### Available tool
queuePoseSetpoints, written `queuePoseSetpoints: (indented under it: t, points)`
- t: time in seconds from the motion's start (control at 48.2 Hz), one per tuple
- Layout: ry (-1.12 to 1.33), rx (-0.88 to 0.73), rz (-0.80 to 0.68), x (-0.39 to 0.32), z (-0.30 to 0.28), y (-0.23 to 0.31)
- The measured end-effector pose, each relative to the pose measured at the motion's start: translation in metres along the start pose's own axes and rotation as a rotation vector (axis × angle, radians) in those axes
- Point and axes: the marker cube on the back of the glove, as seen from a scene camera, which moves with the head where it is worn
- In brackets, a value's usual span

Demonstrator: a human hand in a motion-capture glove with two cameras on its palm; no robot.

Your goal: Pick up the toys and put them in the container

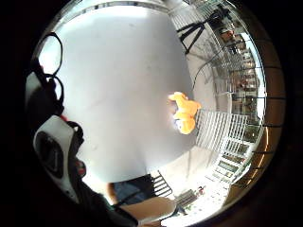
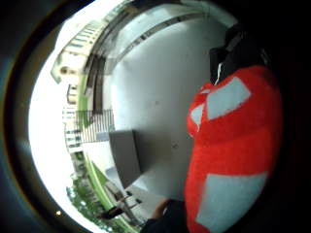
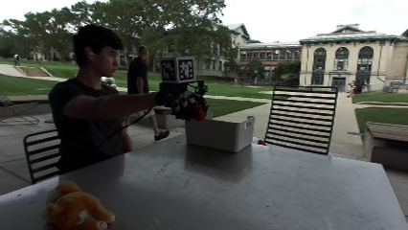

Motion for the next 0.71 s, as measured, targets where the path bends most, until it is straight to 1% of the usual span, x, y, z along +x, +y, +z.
queuePoseSetpoints:
  t: [0.145, 0.332, 0.415, 0.54, 0.706]
  points:
    - [-0.002, 0.067, -0.062, -0.059, -0.035, 0.018]
    - [-0.036, 0.104, -0.154, -0.144, -0.067, 0.050]
    - [-0.044, 0.116, -0.186, -0.178, -0.076, 0.064]
    - [-0.035, 0.134, -0.278, -0.236, -0.085, 0.088]
    - [-0.039, 0.135, -0.306, -0.266, -0.084, 0.101]
